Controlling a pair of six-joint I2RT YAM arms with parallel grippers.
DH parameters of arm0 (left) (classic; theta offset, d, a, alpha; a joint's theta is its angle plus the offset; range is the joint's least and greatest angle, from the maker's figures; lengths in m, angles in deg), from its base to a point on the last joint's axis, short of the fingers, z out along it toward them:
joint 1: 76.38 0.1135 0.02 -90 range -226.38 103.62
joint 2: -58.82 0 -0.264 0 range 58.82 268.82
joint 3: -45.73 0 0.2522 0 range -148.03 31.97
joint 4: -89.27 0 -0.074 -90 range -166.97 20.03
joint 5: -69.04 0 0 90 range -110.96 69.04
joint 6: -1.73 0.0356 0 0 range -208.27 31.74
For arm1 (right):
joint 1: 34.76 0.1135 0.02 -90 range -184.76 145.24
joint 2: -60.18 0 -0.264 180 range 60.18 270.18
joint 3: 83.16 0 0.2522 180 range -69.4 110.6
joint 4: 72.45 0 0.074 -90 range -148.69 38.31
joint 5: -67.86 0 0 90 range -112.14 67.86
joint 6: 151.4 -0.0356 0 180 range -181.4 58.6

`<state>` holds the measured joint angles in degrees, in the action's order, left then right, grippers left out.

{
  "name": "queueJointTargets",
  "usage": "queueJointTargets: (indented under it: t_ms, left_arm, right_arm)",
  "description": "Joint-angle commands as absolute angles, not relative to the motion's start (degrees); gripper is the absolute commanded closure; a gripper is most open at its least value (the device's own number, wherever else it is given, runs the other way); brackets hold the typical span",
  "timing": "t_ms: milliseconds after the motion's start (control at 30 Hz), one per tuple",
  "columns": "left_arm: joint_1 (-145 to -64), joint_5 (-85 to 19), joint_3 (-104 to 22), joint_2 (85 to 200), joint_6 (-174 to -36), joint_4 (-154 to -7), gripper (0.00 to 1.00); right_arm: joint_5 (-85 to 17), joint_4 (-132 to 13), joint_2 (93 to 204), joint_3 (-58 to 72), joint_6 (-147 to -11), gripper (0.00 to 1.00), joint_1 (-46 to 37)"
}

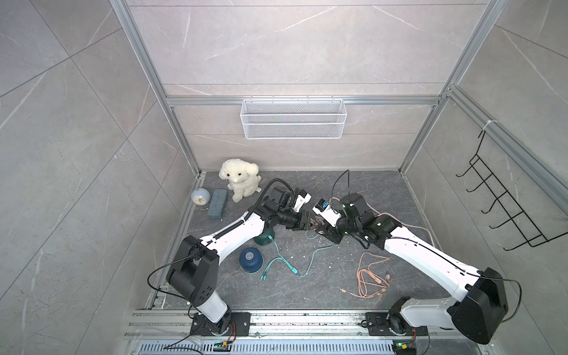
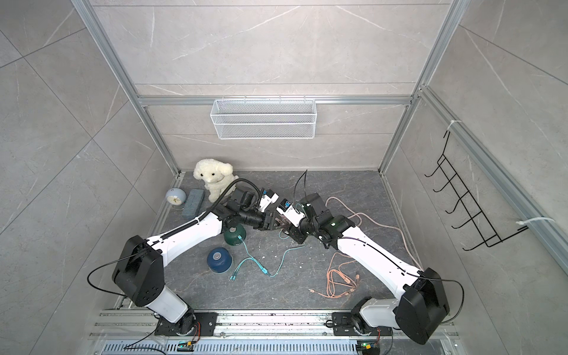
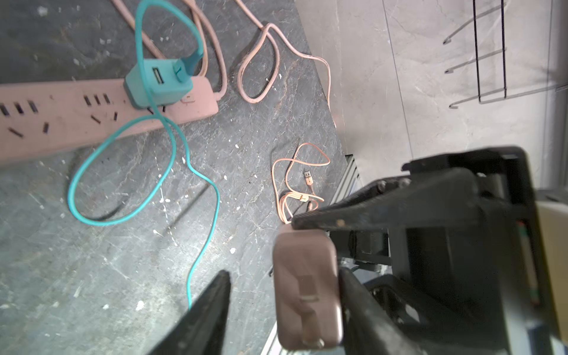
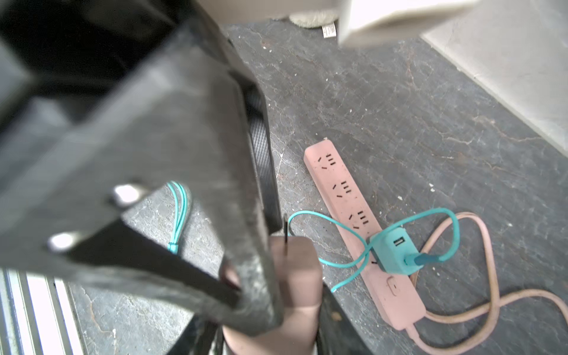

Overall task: Charge the cordless meat grinders
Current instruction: Pick up the plug from the center of the board.

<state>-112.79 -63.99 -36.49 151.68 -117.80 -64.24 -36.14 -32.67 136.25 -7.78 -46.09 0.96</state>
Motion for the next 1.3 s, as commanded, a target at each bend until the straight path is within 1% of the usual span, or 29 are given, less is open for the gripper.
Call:
queueJointTargets:
  t_ms: [0,100,133,167,200,233,333,433,500,667,767,867,933,1067,1133,1267]
  left_arm:
    - [-113.05,-65.4,-36.23,151.96,-118.57,-65.95,0.55]
    - [-113.08,-66.3,-35.98,152.1,-119.21,-67.13,0.62]
    - [-113.06,-66.47,-35.99,152.09,-119.46,-67.44,0.66]
    - [-113.06,-66.68,-35.99,152.06,-119.46,-67.6,0.73]
    - [-113.07,-66.8,-35.88,151.87,-119.47,-67.92,0.82]
    - [-113.01,-66.75,-35.79,151.71,-119.52,-68.07,0.88]
    - [-112.8,-66.43,-35.7,151.51,-119.61,-68.08,0.94]
    - [-112.06,-65.86,-35.65,151.46,-119.87,-68.32,0.95]
    - [-111.23,-65.78,-35.53,151.28,-120.0,-68.51,0.96]
    - [-108.51,-66.94,-34.2,150.8,-121.76,-71.53,0.97]
    - [-107.54,-68.07,-32.93,150.32,-123.8,-75.12,0.97]
    - [-106.99,-68.81,-32.0,149.93,-126.53,-79.18,0.98]
    - [-106.53,-69.43,-30.47,149.48,-130.2,-84.76,0.98]
    - [-105.81,-69.96,-26.28,147.72,-138.74,-99.45,0.98]
    - [-105.65,-69.68,-25.11,146.76,-140.62,-102.48,0.98]
    - [-104.66,-68.67,-22.19,144.29,-142.56,-106.44,0.99]
  right_arm:
    - [-36.6,-34.73,136.45,-5.69,-45.13,0.67,1.33]
    - [-38.36,-35.64,136.65,-5.67,-45.24,0.66,1.34]
    - [-38.81,-35.66,136.92,-5.54,-45.26,0.65,1.36]
    - [-39.08,-35.53,137.07,-5.37,-45.41,0.64,1.36]
    - [-39.09,-35.49,137.25,-5.4,-45.6,0.63,1.33]
    - [-39.08,-35.34,137.27,-5.38,-45.68,0.59,1.36]
    - [-39.15,-34.47,137.28,-5.47,-46.01,0.49,1.29]
    - [-37.54,-32.94,137.1,-5.71,-46.73,0.42,1.28]
    - [-35.85,-31.8,136.61,-6.09,-47.99,0.4,1.11]
    - [-35.47,-29.98,135.05,-7.43,-54.67,0.38,-0.95]
    - [-37.96,-32.15,132.72,-9.4,-60.51,0.37,-2.44]
    - [-42.33,-37.77,131.47,-11.33,-68.02,0.37,-3.07]
    - [-45.32,-43.53,131.52,-12.84,-74.06,0.37,-3.28]
    - [-50.12,-61.19,132.95,-17.92,-87.54,0.38,-3.38]
    - [-50.53,-67.56,133.86,-19.74,-91.99,0.38,-3.48]
    - [-50.16,-75.47,133.94,-22.27,-96.44,0.39,-4.24]
